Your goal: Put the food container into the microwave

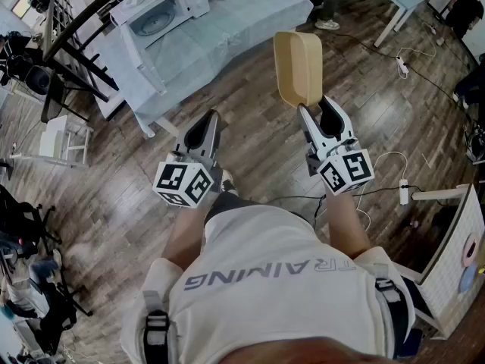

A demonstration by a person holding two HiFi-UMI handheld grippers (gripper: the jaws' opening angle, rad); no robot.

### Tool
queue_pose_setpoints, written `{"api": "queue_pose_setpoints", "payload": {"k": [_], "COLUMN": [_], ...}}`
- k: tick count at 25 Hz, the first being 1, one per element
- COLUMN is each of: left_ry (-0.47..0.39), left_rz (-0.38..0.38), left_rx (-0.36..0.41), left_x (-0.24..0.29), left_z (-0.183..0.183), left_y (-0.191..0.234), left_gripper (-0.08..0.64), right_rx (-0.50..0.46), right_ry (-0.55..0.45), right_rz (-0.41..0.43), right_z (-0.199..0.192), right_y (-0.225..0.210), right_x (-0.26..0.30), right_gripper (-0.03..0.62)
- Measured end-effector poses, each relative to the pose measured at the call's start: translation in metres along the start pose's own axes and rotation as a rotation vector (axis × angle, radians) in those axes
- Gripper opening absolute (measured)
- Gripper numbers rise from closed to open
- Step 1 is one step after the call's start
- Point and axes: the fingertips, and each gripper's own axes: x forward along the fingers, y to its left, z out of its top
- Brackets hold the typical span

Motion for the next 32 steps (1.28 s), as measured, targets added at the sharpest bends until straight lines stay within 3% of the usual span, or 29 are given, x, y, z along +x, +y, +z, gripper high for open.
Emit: {"api": "queue_pose_setpoints", "payload": {"k": [19, 26, 32], "left_ry": [0.031, 0.040, 0.046], "left_rz": [-0.003, 0.014, -0.027], "left_rx": [-0.043, -0.066, -0.071], "left_x": [-0.002, 0.015, 0.057], "left_z": [-0.010, -0.005, 0.015], "left_y": [0.010, 0.058, 0.108], "left_gripper": [0.049, 0.049, 0.049], "right_rx": [0.059, 0.084, 0.085], "right_ry": [0.038, 0.052, 0.052], "right_rz": [0.019, 0.029, 0.013], "right_z": [-0.016, -0.032, -0.036], "right_y": [0.009, 0.010, 0.005], "right_x": [0.006, 0.054, 0.116], "right_gripper": [0.222, 0.222, 0.224]}}
